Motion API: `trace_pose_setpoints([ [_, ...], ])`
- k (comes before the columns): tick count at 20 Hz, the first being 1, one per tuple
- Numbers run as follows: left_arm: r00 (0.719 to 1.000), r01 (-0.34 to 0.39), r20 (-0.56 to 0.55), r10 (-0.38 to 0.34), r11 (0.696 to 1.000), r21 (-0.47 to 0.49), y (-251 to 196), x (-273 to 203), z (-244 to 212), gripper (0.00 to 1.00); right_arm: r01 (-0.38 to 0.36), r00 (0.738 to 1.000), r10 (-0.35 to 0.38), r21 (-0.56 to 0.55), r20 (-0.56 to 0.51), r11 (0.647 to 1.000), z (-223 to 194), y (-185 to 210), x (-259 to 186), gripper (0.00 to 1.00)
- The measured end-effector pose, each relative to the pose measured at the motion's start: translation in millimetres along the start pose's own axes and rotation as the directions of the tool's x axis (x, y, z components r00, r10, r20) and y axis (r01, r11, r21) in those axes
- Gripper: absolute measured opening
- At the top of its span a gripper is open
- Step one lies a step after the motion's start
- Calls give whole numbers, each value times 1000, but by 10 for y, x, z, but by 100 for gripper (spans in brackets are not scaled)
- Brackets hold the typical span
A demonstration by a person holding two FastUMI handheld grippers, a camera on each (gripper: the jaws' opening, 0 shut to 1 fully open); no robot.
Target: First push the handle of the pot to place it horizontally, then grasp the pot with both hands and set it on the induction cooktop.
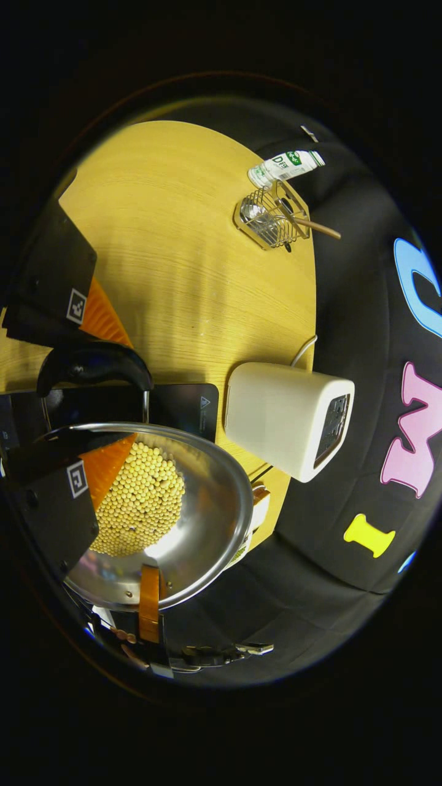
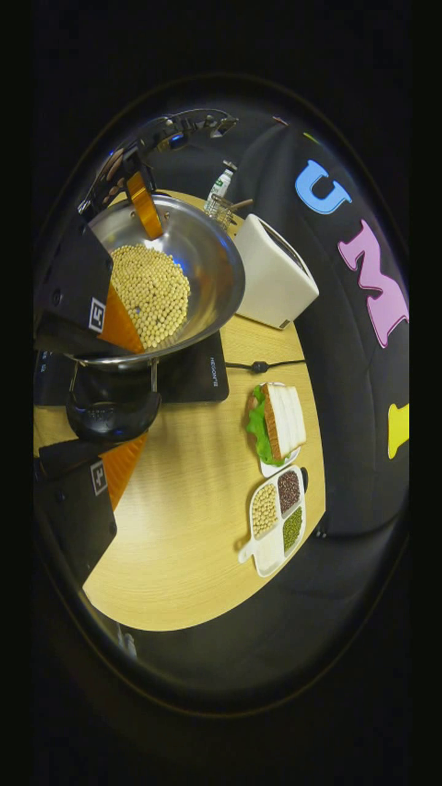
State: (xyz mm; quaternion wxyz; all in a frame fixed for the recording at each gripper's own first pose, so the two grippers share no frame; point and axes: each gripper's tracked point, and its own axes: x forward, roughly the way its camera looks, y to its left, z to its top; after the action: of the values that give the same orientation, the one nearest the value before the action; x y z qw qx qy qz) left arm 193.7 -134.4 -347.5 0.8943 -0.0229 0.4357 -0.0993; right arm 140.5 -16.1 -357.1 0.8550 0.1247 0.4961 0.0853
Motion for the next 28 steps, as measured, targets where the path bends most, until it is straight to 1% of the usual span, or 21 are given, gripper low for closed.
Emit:
trace_pose_setpoints([
  [1, 1000, -8, 0, 8, 1000, -13, 11, -3, -3, 66, -3, 1000, 3, 2, -6, 1000, -12, 8, 8, 57],
  [2, 1000, -22, -1, 22, 999, -28, 24, -11, 3, 67, -4, 1000, 4, -2, -10, 1000, -30, 10, -13, 61],
  [4, 999, -53, -6, 53, 997, -51, 55, -54, -10, 75, -12, 1000, 12, -18, -1, 1000, -30, 7, -40, 69],
  [5, 998, -59, -4, 59, 996, -65, 51, -81, -26, 82, -19, 1000, 19, -24, 3, 1000, -43, 18, -76, 80],
  [6, 998, -68, 7, 69, 994, -80, 64, -148, -10, 87, -35, 999, 35, -29, 9, 999, -37, 31, -93, 89],
  [7, 997, -72, 19, 74, 993, -98, 55, -199, -19, 96, -39, 999, 40, -35, 17, 999, -14, 25, -117, 100],
  [10, 994, -89, 43, 96, 987, -136, 41, -356, -36, 96, -49, 998, 51, -53, 44, 997, -7, 22, -236, 99],
  [13, 988, -118, 85, 131, 981, -152, 55, -538, -28, 96, -47, 995, 54, -77, 80, 996, 13, 32, -367, 99],
  [16, 976, -136, 153, 154, 983, -121, 47, -792, 43, 95, -32, 988, 45, -93, 149, 995, 67, 77, -584, 99],
  [17, 973, -134, 177, 151, 986, -100, 45, -878, 79, 93, -28, 982, 45, -94, 184, 995, 103, 105, -680, 99],
  [18, 969, -133, 199, 147, 988, -80, 41, -975, 80, 95, -22, 975, 43, -97, 219, 995, 129, 127, -771, 99],
  [20, 963, -132, 231, 142, 990, -57, 55, -1139, 87, 96, 4, 962, 23, -97, 274, 995, 127, 138, -969, 99],
  [22, 956, -129, 259, 136, 991, -42, 49, -1335, 62, 95, 19, 945, 12, -90, 327, 996, 111, 172, -1201, 99],
  [24, 944, -135, 303, 133, 991, -13, 39, -1579, 57, 95, 31, 923, 4, -83, 384, 996, 97, 197, -1421, 99],
  [26, 930, -149, 344, 129, 988, 31, 18, -1822, 59, 95, 54, 880, -4, -91, 475, 994, 129, 239, -1712, 99],
  [28, 912, -160, 390, 125, 985, 59, 1, -2041, 59, 95, 85, 849, -16, -106, 529, 991, 84, 274, -1939, 99],
])
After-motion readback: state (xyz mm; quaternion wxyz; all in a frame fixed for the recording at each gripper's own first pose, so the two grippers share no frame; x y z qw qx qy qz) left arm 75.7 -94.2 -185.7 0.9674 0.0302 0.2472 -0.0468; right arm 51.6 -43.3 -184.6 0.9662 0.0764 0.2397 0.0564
